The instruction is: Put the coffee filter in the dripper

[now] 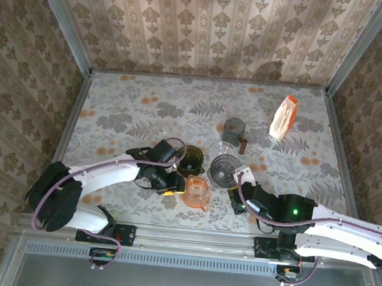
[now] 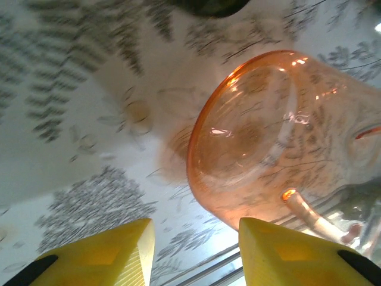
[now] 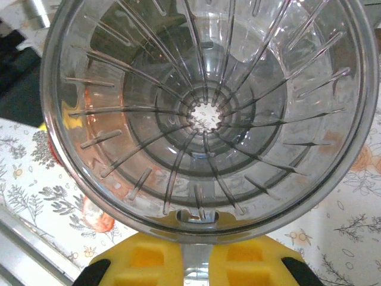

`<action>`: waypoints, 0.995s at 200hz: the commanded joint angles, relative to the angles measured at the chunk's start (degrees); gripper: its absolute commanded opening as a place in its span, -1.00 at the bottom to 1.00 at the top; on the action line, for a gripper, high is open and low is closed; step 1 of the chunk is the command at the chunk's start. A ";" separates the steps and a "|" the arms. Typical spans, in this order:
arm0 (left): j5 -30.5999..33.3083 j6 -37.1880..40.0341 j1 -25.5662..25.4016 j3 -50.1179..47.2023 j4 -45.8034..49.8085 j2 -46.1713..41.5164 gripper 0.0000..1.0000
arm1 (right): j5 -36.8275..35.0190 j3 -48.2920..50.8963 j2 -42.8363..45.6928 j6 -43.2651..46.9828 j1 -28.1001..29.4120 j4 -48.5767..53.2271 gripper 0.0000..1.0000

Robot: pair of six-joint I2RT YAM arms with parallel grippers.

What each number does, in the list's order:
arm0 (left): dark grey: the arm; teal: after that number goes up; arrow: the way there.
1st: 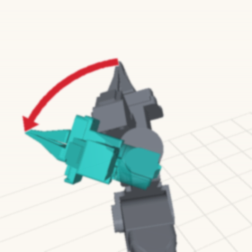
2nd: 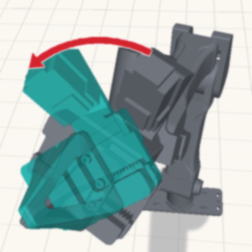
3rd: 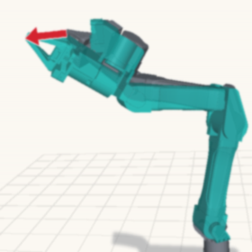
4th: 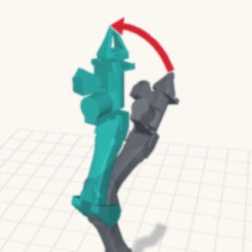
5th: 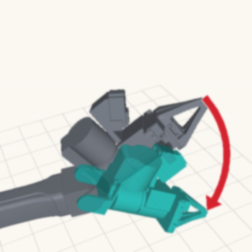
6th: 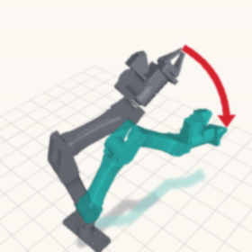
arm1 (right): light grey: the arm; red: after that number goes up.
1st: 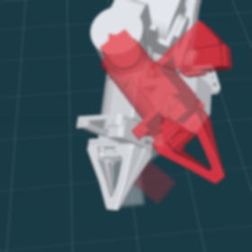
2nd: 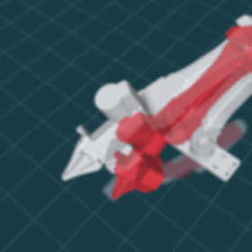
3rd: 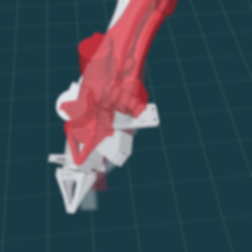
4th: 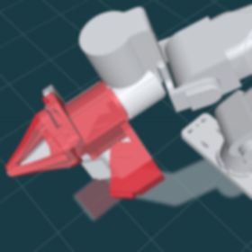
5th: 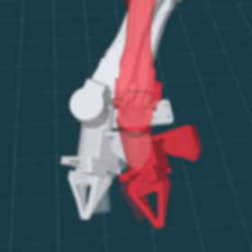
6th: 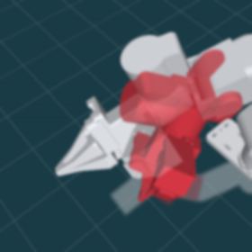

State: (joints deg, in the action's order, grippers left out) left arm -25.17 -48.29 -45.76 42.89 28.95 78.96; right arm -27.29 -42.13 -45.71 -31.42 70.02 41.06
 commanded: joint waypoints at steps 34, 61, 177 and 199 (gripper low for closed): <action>5.18 1.02 3.69 -0.06 5.54 -12.68 0.05 | 11.57 -9.14 -5.77 5.49 0.29 3.12 -0.98; 9.35 1.80 7.34 0.57 8.29 -23.28 0.37 | 15.85 -12.38 -11.25 7.32 0.29 4.63 -0.99; 16.63 12.51 14.48 7.42 8.61 -35.53 1.00 | 13.06 -16.54 -19.46 7.06 0.21 6.49 -1.00; 16.43 12.49 14.56 6.89 7.99 -36.04 1.00 | 11.73 -17.04 -20.17 7.30 0.20 6.24 -1.00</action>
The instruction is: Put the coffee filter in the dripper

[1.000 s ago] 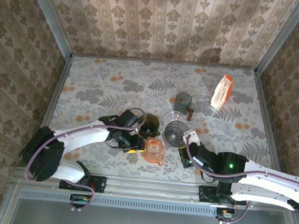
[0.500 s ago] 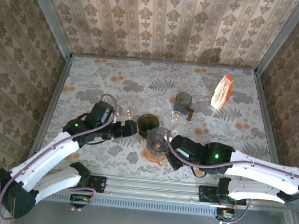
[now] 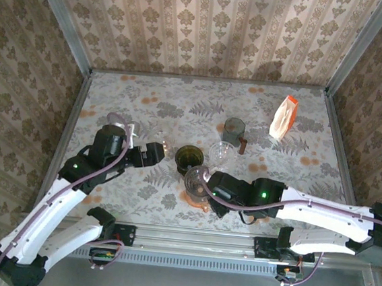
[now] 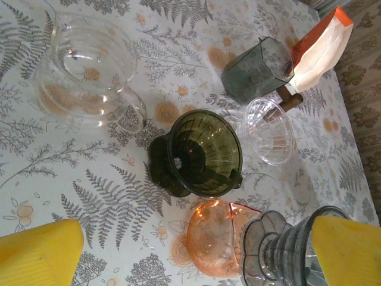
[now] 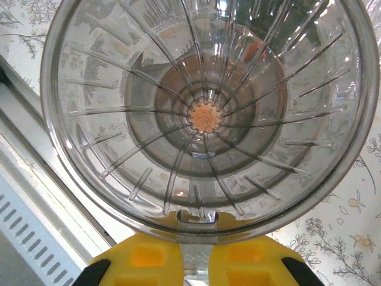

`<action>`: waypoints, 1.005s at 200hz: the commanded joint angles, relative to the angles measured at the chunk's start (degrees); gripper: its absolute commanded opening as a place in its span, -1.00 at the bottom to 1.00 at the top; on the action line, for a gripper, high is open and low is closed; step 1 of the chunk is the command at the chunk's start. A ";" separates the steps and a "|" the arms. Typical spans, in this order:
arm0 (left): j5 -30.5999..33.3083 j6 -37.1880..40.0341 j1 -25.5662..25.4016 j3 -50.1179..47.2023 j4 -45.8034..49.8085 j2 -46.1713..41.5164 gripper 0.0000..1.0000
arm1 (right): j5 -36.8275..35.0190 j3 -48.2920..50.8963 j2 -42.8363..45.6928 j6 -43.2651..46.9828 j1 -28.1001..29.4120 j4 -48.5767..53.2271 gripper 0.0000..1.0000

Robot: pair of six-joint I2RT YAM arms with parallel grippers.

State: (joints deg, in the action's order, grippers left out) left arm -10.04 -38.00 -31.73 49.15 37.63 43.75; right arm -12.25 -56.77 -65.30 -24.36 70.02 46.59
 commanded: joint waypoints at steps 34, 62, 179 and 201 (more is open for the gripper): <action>0.64 1.27 1.04 -0.88 -1.66 -1.43 1.00 | -3.70 -2.38 -1.84 0.70 0.03 0.02 -1.00; 0.37 1.18 1.53 -0.98 -1.68 -1.49 0.99 | -3.43 -2.04 -2.46 1.15 -0.54 -0.49 -1.00; -1.19 0.30 2.57 -2.39 -2.79 -1.39 1.00 | -0.36 -0.42 -2.97 0.62 -1.82 -2.73 -0.80; -1.51 0.21 2.77 -2.66 -2.98 -1.38 0.99 | -0.31 -0.34 -2.91 0.54 -1.86 -2.43 -0.72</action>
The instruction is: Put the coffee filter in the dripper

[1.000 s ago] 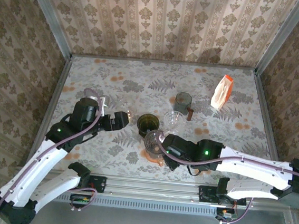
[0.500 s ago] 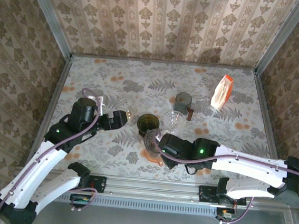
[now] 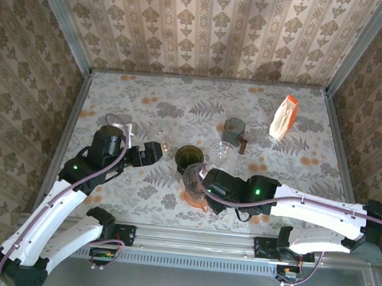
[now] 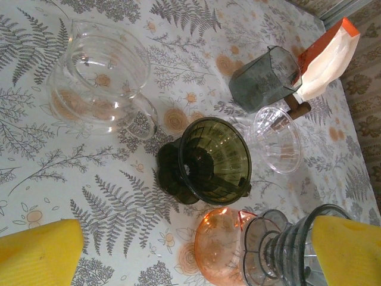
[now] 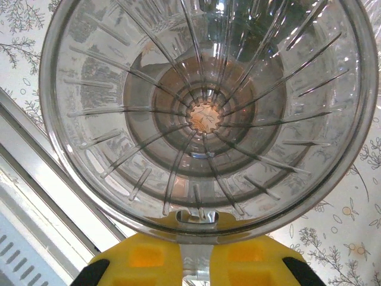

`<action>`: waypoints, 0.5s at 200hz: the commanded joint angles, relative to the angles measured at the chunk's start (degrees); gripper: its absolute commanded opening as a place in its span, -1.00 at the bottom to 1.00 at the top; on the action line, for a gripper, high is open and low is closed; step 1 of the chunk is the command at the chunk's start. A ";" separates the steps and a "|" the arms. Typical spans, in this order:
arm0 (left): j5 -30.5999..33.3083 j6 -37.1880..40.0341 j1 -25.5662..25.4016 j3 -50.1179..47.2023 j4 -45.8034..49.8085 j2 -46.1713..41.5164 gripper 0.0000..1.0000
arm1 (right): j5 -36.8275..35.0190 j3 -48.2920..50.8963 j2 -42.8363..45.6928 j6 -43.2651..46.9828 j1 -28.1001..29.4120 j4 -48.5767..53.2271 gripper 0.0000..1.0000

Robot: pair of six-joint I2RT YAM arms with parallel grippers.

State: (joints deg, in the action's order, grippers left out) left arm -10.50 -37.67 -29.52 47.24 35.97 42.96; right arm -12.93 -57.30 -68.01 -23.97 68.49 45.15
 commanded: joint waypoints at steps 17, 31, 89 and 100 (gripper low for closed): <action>-1.10 -0.10 0.67 -0.95 -1.21 -0.60 1.00 | 0.18 0.51 -0.13 -0.26 -0.34 -0.85 -0.68; -1.21 -0.21 0.76 -1.06 -1.16 -0.60 1.00 | 0.23 0.73 -0.05 -0.46 -0.34 -0.87 -0.67; -1.55 -0.47 1.01 -1.19 -1.31 -0.62 1.00 | -0.06 1.01 0.40 -0.99 -0.32 -0.80 0.01; -1.54 -0.61 0.99 -1.26 -1.16 -0.68 0.99 | 0.00 0.98 0.53 -1.00 -0.33 -0.93 0.13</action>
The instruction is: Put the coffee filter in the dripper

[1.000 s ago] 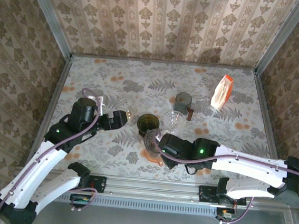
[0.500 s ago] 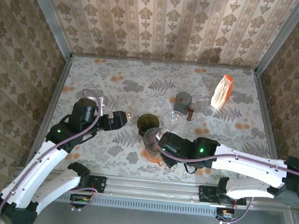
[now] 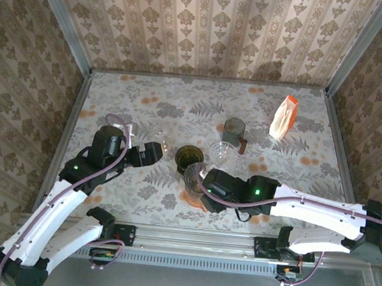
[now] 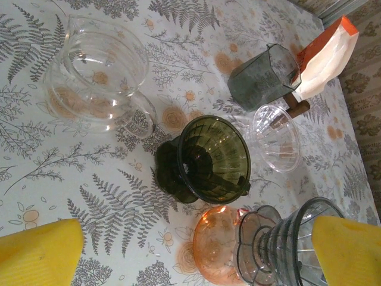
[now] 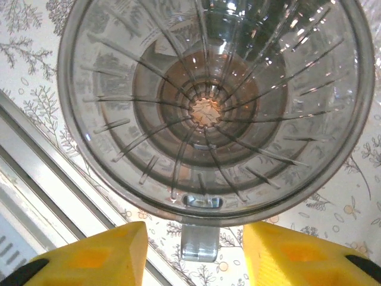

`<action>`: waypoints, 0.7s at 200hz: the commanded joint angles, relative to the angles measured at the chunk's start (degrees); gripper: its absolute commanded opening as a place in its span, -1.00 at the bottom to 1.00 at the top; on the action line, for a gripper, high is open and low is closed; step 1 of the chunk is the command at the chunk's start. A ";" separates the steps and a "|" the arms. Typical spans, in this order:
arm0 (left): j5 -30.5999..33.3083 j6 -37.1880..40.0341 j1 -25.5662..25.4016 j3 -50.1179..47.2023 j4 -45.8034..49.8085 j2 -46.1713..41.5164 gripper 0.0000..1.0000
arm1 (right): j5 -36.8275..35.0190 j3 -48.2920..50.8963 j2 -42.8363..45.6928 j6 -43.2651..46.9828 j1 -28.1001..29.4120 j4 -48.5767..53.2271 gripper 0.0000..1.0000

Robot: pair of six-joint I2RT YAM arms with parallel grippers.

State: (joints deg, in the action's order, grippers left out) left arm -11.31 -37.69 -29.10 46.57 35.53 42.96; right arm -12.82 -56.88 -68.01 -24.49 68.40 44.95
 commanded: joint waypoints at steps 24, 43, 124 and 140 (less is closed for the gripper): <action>-0.82 -0.76 0.80 -0.43 -0.73 -0.69 1.00 | -0.54 0.51 1.45 -0.56 -0.22 -1.12 0.40; -0.77 -0.72 0.94 -0.28 -0.78 -0.60 0.99 | -1.12 0.51 2.75 -0.74 -0.20 -1.43 0.50; -4.58 -0.18 5.77 -1.86 -8.79 -1.59 1.00 | -12.63 -3.50 10.67 -1.25 -7.16 -0.39 0.54; -5.08 -2.30 7.05 -4.51 -14.07 -3.76 1.00 | -11.26 -4.26 10.01 -0.47 -13.10 -1.10 0.50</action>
State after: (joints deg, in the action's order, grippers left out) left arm -13.82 -37.82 -23.81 45.25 29.50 41.95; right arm -21.96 -58.78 -57.41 -25.47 61.91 43.81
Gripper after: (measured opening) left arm 0.998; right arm 0.763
